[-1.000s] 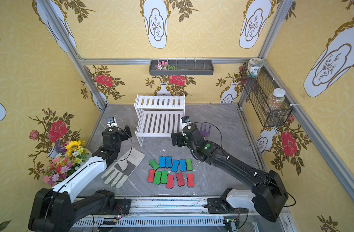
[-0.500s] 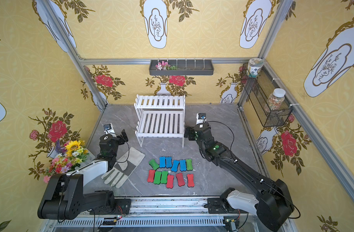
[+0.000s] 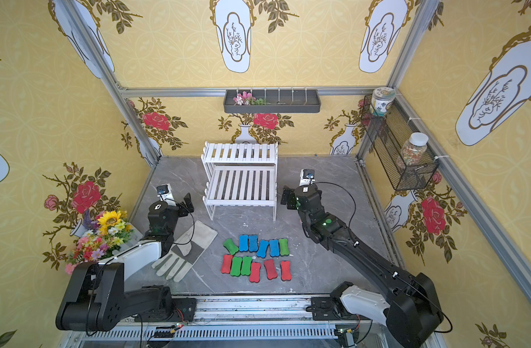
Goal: Remove the whiteboard erasers from the shelf
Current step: Reset both arms
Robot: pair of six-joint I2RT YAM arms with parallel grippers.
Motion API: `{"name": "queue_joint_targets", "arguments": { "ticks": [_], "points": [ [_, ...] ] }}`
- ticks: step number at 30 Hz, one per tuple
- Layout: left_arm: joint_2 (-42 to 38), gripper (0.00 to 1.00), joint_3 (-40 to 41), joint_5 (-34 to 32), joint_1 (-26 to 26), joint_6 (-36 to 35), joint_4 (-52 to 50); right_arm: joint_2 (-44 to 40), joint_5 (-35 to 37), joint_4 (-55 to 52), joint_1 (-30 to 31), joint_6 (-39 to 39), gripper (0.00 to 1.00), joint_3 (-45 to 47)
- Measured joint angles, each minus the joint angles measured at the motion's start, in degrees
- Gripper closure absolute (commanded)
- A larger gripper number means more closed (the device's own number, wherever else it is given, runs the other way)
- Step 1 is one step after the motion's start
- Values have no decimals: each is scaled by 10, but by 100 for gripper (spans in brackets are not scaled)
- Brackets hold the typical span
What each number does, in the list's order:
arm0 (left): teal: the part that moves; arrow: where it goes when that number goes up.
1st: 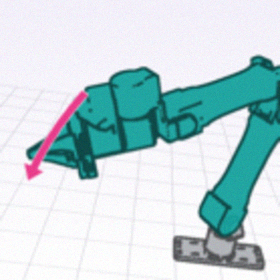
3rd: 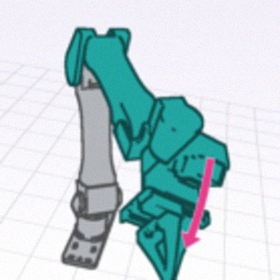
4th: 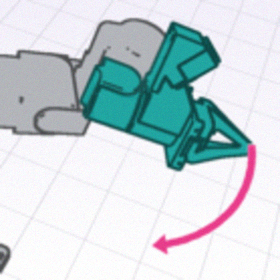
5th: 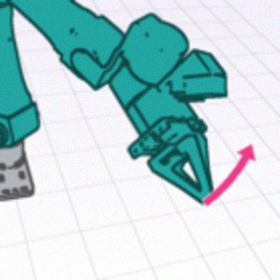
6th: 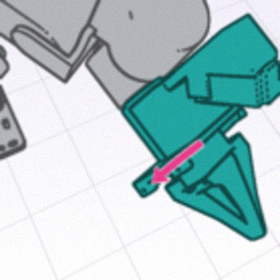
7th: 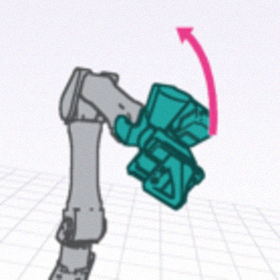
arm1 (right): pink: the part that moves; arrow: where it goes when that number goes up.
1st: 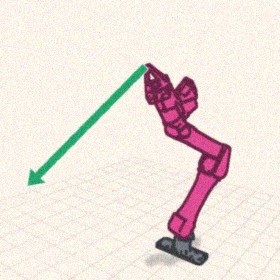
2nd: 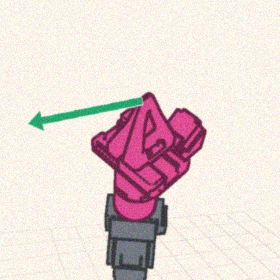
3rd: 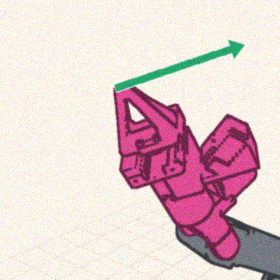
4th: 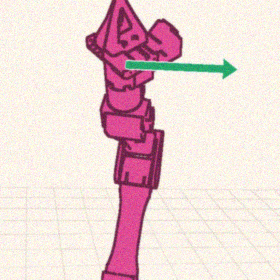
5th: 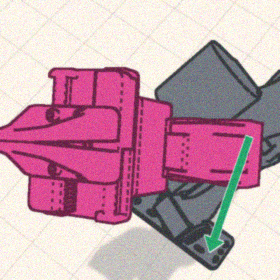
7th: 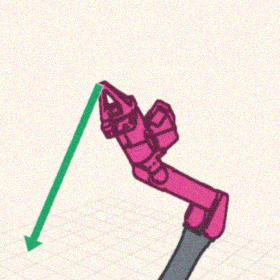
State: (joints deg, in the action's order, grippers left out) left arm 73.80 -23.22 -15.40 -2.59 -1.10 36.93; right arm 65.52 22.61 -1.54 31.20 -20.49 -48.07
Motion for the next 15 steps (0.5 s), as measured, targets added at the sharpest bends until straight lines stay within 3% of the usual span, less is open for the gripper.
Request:
{"name": "queue_joint_targets", "arguments": {
  "ticks": [8, 15],
  "points": [
    [43, 1, 50, 6, 1, 0, 35, 7, -1, -1, -6, 9, 3, -5],
    [23, 1, 89, -2, 1, 3, 94, 14, -1, 0, -12, 9, 3, -5]
  ]
}}
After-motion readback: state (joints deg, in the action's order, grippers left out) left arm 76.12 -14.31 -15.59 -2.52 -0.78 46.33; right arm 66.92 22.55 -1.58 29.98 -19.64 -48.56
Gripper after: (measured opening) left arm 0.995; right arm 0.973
